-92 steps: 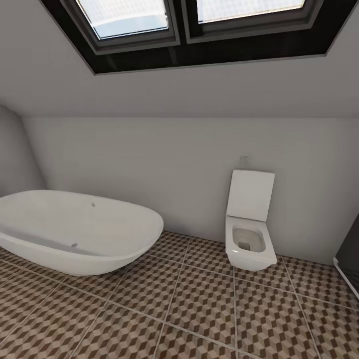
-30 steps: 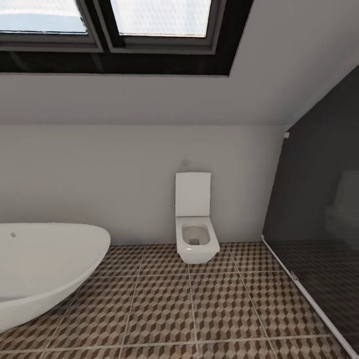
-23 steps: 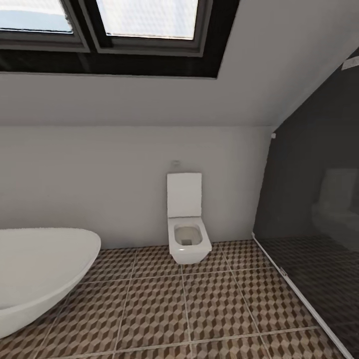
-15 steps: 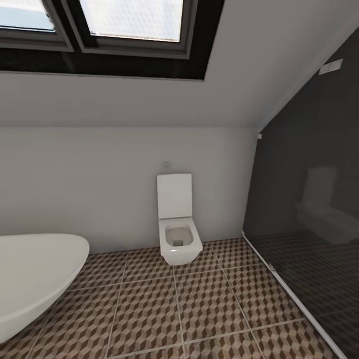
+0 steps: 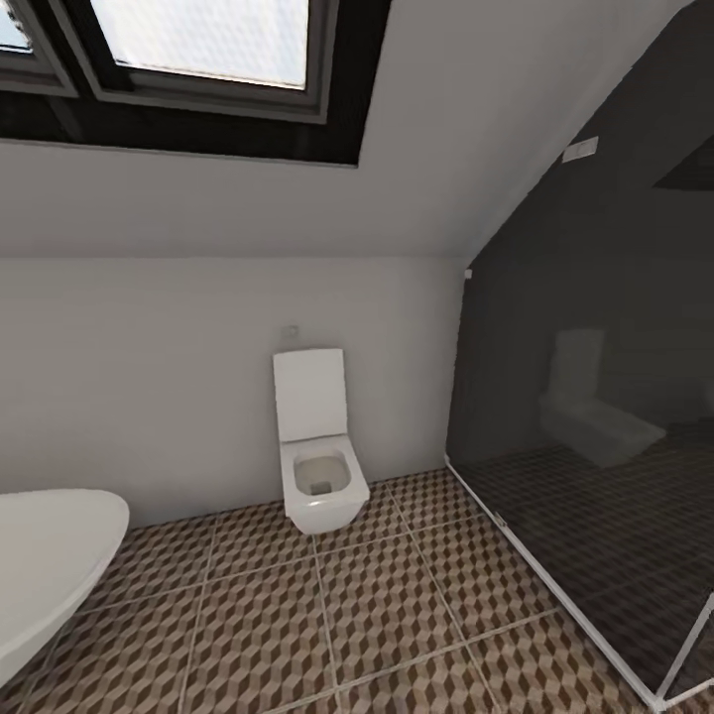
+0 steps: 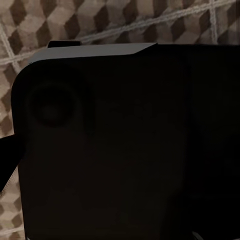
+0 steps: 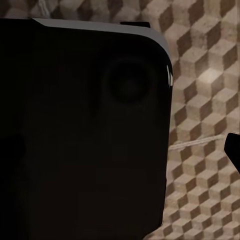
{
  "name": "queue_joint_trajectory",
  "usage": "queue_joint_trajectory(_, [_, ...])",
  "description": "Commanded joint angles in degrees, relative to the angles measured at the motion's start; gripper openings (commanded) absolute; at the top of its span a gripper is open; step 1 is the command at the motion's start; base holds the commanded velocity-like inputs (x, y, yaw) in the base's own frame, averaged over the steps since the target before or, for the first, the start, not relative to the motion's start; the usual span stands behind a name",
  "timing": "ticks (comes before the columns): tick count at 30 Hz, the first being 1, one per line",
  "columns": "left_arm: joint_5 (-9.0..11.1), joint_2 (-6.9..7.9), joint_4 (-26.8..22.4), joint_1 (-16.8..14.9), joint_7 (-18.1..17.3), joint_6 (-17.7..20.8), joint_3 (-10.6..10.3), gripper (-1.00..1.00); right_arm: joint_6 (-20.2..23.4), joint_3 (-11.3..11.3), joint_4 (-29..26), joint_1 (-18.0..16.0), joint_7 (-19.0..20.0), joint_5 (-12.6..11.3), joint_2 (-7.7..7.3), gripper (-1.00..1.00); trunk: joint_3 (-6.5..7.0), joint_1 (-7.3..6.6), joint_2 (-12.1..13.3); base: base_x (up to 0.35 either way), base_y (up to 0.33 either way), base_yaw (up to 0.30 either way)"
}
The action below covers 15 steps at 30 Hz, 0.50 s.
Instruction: Take the four mousetraps from the cabinet in the bathroom and place them on the bathroom floor. Make sure all four end up on the same floor surface, and ensure that at least two of them are either under or directly next to the same bathroom sink.
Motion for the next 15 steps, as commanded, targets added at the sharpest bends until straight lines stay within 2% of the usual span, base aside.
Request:
queue_joint_trajectory(1, [0.04,0.0,-0.02,0.01,-0.05,-0.14,0.05,1.0,-0.19,0.04,0.02,-0.01,0.01,0.02,-0.01,1.0,0.0,0.0,-0.02,0.0,0.0,-0.261])
queue_joint_trajectory(15, [0.04,-0.08,-0.01,0.01,-0.05,-0.14,0.12,1.0,-0.19,0.04,0.03,0.0,0.01,0.0,-0.06,1.0,0.54,0.0,-0.02,0.0,0.0,-0.264])
